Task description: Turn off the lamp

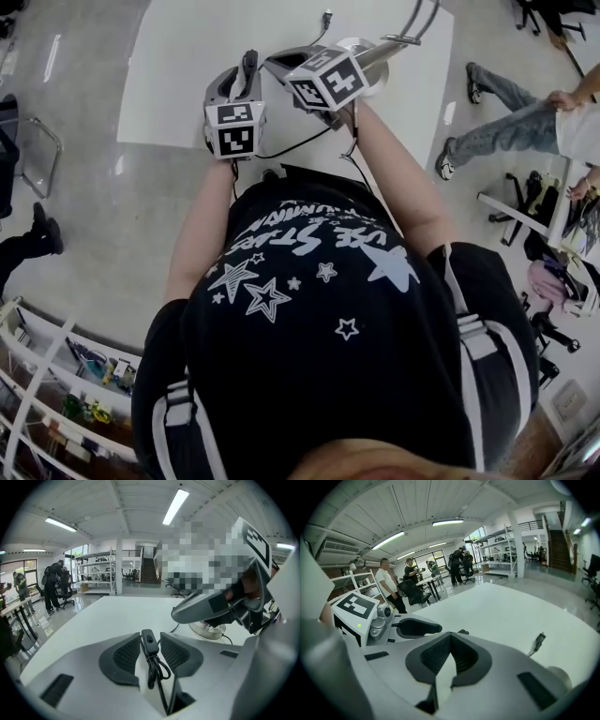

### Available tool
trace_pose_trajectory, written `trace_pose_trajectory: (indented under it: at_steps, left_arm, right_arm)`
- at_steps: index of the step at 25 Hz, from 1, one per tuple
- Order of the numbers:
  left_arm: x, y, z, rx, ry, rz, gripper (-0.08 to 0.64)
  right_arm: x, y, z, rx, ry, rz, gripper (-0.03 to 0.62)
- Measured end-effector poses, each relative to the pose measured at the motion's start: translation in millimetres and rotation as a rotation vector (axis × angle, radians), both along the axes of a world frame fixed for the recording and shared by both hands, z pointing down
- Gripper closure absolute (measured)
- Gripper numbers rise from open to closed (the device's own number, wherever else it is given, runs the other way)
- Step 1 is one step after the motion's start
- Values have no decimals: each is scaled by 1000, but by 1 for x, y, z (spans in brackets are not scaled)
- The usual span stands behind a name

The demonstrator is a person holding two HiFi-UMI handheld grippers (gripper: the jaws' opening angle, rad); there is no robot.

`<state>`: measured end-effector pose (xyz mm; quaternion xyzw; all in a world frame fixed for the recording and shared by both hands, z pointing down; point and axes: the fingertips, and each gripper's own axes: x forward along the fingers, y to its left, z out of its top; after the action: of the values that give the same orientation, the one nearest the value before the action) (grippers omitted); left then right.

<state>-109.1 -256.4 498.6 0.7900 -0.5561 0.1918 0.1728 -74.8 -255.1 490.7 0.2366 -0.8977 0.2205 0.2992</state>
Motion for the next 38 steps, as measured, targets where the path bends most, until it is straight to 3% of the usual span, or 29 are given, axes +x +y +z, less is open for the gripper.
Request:
trace_pose_trajectory:
  at_steps: [12, 17, 26, 38]
  left_arm:
    - [-37, 50, -49, 134, 86, -58, 433]
    - [-44, 79, -53, 152, 120, -51, 433]
    - [-9, 100, -56, 153, 150, 10, 433]
    - [9, 122, -91, 211, 129, -43, 434]
  right_arm:
    - [-9, 54, -20, 47, -21, 38, 586]
    - [-5, 88, -13, 27, -19, 83, 587]
    - [31, 108, -18, 34, -30, 131, 588]
    - [49, 121, -43, 72, -97, 84, 586]
